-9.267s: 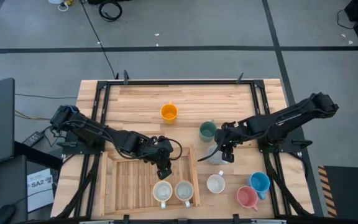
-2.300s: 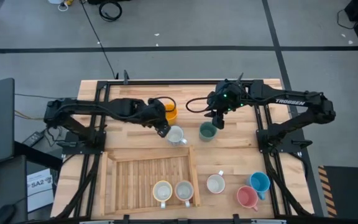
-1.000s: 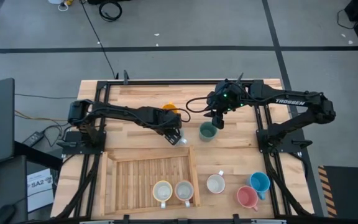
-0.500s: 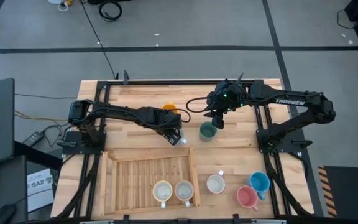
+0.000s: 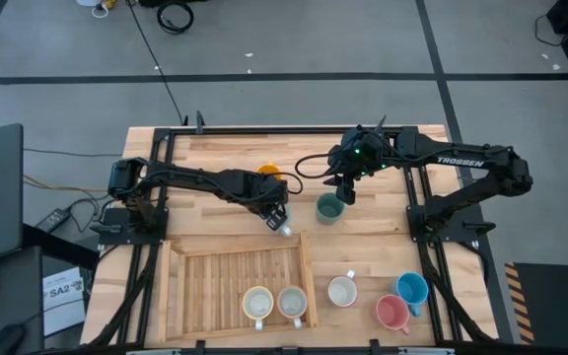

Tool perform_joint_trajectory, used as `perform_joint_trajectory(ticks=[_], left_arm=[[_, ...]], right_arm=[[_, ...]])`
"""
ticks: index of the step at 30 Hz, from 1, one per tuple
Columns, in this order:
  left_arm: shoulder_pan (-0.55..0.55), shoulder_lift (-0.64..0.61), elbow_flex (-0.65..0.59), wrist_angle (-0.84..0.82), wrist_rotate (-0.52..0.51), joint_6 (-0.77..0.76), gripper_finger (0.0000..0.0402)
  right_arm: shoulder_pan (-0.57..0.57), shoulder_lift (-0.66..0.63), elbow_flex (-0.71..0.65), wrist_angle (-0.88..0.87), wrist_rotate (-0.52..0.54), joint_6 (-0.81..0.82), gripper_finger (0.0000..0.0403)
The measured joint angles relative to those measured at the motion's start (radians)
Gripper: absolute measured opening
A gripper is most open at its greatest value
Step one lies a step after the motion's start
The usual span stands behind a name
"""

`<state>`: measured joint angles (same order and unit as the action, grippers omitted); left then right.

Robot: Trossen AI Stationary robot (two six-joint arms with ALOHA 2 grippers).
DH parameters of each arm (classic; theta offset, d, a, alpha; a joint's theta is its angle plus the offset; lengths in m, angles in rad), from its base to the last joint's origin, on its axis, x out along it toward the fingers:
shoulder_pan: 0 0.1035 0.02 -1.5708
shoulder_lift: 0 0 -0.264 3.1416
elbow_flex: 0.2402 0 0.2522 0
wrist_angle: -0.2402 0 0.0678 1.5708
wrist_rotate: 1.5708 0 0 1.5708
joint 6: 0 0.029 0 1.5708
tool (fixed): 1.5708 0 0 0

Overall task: Place coffee mugs
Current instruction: Put the blue patterned mug on the shelf

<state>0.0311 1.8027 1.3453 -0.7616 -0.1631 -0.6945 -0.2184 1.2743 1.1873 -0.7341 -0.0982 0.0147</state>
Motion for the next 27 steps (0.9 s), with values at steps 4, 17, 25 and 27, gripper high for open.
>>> perform_joint_trajectory(ticks=[4, 17, 25, 27], left_arm=[[0.000, -0.001, 0.000, 0.000, 0.001, 0.001, 0.0031], [-0.003, -0.092, 0.000, -0.022, 0.068, 0.003, 0.0031], [-0.034, -0.212, 0.000, -0.072, 0.167, 0.000, 0.0031], [-0.056, -0.249, 0.000, -0.099, 0.167, -0.001, 0.0031]], right_arm=[[0.000, 0.000, 0.000, 0.000, 0.000, 0.000, 0.0134], [0.000, 0.000, 0.000, -0.001, 0.000, 0.000, 0.0134], [0.000, 0.000, 0.000, -0.001, 0.000, 0.000, 0.0134], [0.000, 0.000, 0.000, 0.000, 0.000, 0.000, 0.0134]])
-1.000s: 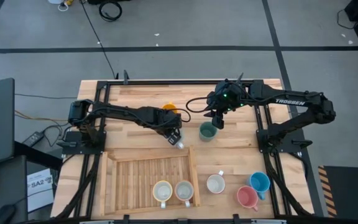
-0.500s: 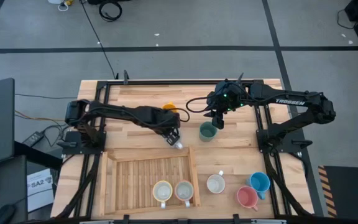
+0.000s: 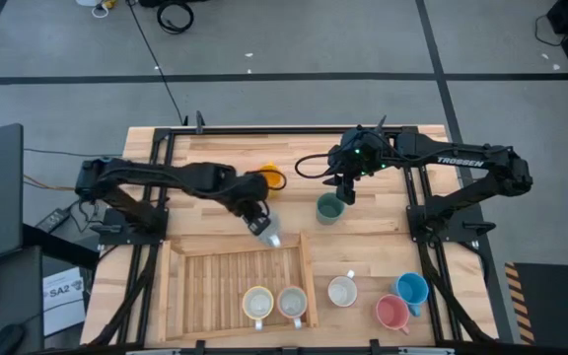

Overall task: Place coffee mugs
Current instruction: Put the blue patterned mug on the shelf

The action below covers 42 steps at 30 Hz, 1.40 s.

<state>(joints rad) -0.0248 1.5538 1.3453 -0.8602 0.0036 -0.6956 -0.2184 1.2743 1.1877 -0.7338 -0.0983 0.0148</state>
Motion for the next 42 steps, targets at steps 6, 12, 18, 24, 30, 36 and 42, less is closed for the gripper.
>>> perform_joint_trajectory(ticks=[6, 12, 18, 24, 30, 36, 42], left_arm=[[-0.093, -0.095, 0.000, -0.056, 0.001, -0.010, 0.0031], [-0.231, -0.147, 0.000, -0.075, 0.004, -0.086, 0.0031], [-0.392, -0.150, 0.000, -0.083, 0.002, -0.190, 0.0031], [-0.535, -0.141, 0.000, -0.090, -0.005, -0.339, 0.0031], [-0.640, -0.140, 0.000, -0.090, -0.065, -0.439, 0.0031], [-0.695, -0.081, 0.000, -0.088, -0.084, -0.419, 0.0031], [-0.709, 0.012, 0.000, -0.087, -0.093, -0.396, 0.0031]], right_arm=[[0.000, 0.000, 0.000, 0.000, 0.000, 0.000, 0.0134], [0.000, 0.000, 0.000, 0.001, 0.000, 0.000, 0.0134], [0.000, 0.000, 0.000, 0.000, 0.000, 0.001, 0.0134], [0.000, 0.000, 0.000, -0.001, 0.000, 0.011, 0.0134], [0.000, 0.000, 0.000, 0.002, 0.000, 0.011, 0.0134], [0.000, 0.000, 0.000, 0.006, 0.000, 0.011, 0.0134], [0.000, 0.000, 0.000, 0.008, 0.000, 0.012, 0.0134]])
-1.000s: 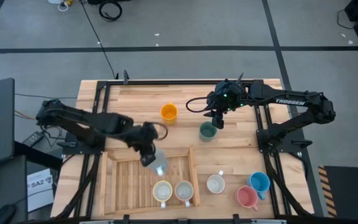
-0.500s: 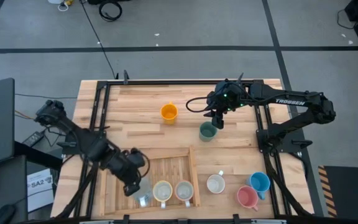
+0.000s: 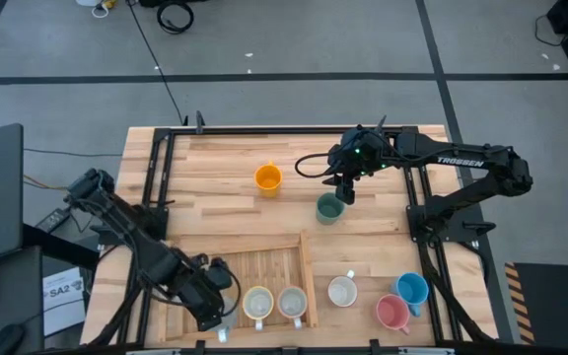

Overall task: Place coffee mugs
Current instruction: Put the blue patterned mug on the shelf

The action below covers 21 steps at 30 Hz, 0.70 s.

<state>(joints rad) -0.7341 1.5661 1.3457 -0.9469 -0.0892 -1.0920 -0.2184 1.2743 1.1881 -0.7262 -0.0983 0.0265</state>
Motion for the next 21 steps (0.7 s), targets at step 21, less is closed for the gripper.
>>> perform_joint_trajectory(ticks=[21], left_arm=[[0.003, 0.181, 0.003, -0.026, -0.074, 0.030, 0.0031]], right_arm=[[0.000, 0.000, 0.000, 0.000, 0.000, 0.000, 0.0134]])
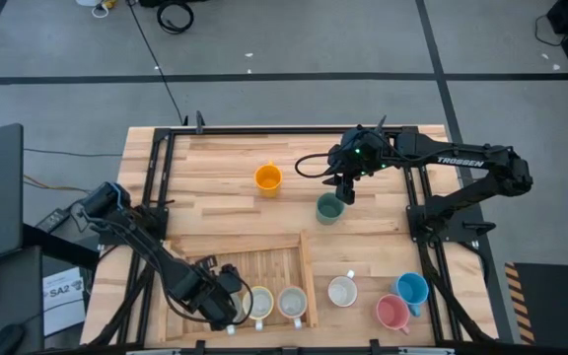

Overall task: Place coffee mugs
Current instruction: Put the blue patterned mug on the shelf, then put the green mug on the shelf

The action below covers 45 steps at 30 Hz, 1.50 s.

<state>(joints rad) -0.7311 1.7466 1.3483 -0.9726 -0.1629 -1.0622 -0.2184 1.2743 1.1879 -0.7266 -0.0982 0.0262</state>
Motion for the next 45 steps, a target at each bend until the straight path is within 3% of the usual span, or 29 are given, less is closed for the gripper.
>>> perform_joint_trajectory(ticks=[15, 31, 45], left_arm=[[0.004, 0.002, -0.001, 0.023, -0.017, 0.001, 0.0033], [0.005, 0.003, -0.003, 0.025, -0.017, 0.001, 0.0072], [0.005, 0.003, -0.003, 0.026, -0.017, 0.002, 0.0173]], right_arm=[[0.000, 0.000, 0.000, 0.000, 0.000, -0.003, 0.0134], [0.000, 0.000, -0.001, 0.000, 0.000, -0.003, 0.0134], [0.000, 0.000, -0.001, 0.000, 0.000, -0.003, 0.0134]])
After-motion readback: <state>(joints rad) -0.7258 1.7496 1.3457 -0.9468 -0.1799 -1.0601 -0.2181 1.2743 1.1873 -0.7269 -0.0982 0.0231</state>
